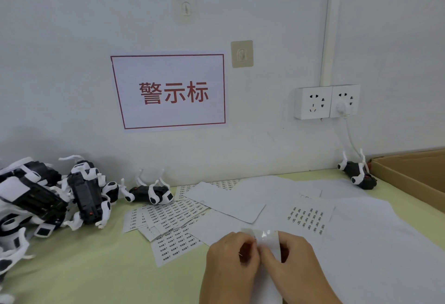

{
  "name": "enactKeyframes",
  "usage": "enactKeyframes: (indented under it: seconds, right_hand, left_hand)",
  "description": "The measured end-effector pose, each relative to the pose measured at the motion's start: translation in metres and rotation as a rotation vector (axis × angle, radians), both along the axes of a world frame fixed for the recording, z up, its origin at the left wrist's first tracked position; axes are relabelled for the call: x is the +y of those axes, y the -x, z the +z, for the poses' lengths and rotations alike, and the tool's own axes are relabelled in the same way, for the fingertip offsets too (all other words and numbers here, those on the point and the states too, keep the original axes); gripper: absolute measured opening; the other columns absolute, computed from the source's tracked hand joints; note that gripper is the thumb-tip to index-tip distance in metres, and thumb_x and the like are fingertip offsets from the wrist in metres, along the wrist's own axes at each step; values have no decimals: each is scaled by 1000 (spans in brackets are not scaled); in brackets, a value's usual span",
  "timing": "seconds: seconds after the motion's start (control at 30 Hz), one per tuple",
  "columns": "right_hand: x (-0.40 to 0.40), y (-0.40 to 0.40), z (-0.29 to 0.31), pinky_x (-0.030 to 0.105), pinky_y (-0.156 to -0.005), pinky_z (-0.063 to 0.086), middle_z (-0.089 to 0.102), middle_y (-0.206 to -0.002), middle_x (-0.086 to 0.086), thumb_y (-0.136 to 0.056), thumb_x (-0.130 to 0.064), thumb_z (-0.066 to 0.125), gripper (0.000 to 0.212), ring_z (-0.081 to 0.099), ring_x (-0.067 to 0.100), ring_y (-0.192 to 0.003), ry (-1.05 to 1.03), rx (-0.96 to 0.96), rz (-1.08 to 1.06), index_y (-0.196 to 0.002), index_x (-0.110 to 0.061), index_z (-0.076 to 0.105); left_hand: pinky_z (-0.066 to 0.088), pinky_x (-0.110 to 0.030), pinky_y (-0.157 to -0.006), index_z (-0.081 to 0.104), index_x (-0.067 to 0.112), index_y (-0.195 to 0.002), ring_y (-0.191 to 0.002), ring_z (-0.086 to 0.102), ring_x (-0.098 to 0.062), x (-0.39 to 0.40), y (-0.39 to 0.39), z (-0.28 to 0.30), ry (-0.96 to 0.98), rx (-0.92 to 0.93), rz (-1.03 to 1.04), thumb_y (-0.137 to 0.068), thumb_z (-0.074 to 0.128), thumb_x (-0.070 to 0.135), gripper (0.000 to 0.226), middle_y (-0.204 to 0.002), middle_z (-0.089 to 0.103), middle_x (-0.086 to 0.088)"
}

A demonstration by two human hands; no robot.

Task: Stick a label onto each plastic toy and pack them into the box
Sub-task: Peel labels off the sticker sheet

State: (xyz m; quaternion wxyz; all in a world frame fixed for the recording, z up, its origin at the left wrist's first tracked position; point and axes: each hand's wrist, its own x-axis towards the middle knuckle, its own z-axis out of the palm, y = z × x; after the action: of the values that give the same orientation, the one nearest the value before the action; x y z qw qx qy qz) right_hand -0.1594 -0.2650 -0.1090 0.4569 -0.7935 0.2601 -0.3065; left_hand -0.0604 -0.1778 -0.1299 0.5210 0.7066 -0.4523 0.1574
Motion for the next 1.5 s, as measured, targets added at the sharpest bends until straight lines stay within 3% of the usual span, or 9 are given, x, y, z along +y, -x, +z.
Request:
enactKeyframes:
  seconds: [0.37,0.43,0.5,0.63,0.73,0.93,1.23,1.37,1.5]
  right_hand:
    - [-2,-5,-7,11,-55,44,70,-67,-13,-86,-15,66,14,62,-2,-62,56,24,-89,-76,-23,71]
    - [-2,-6,-9,14,-67,48,68,-80,-11,-88,-18,67,8,61,-1,-75,98,17,-150,-92,-25,68]
    - [-2,-8,-13,16,-82,44,53,-106,-15,-89,-21,67,36,54,-1,-92,161,36,-177,-122,-28,54]
    - [-4,-8,-15,24,-94,33,34,-113,-13,-85,-16,71,53,37,5,-109,377,-9,-239,-132,-33,51]
    - [-5,-6,-17,33,-82,43,51,-106,-4,-77,-10,69,32,49,14,-100,667,-120,-211,-106,-24,74]
    - [2,-7,-18,22,-64,51,63,-101,-2,-55,-23,70,51,44,6,-100,872,13,29,-105,-23,76]
    - [4,-3,-11,22,-64,53,66,-101,0,-53,-25,70,57,45,6,-102,852,79,127,-109,-16,76]
    - [10,-8,-8,23,-99,38,36,-143,-1,-76,-31,60,75,39,12,-130,913,195,114,-148,-26,40]
    - [4,-7,-7,22,-94,41,44,-139,-2,-69,-33,63,80,42,4,-125,812,236,93,-145,-15,46]
  left_hand:
    - [52,-20,-56,71,18,-65,-53,64,-12,2,-7,8,-2,532,36,-81,73,1,24,-60,70,0]
    - [55,-25,-56,71,18,-67,-53,66,-16,3,-12,8,40,644,79,-83,72,4,21,-58,69,-2]
    - [55,-25,-55,71,16,-71,-51,67,-16,5,-14,9,58,714,96,-85,70,6,18,-57,69,-3]
    - [53,-20,-54,73,17,-75,-54,69,-14,5,-13,12,56,739,91,-87,70,8,15,-60,71,-1]
    - [55,-23,-56,74,15,-75,-54,69,-15,5,-11,15,59,747,62,-87,71,7,15,-63,72,-2]
    - [54,-23,-57,76,15,-73,-54,69,-16,7,-8,18,88,719,18,-86,72,6,16,-65,73,-2]
    - [53,-26,-54,75,18,-72,-52,67,-16,8,-7,17,118,696,61,-85,73,8,17,-63,72,-1]
    - [53,-24,-56,78,18,-77,-55,68,-16,10,-5,17,109,665,-26,-91,67,6,21,-66,73,-3]
    - [52,-24,-60,79,26,-97,-63,67,-11,8,0,20,18,623,-160,-95,56,-2,35,-88,77,3]
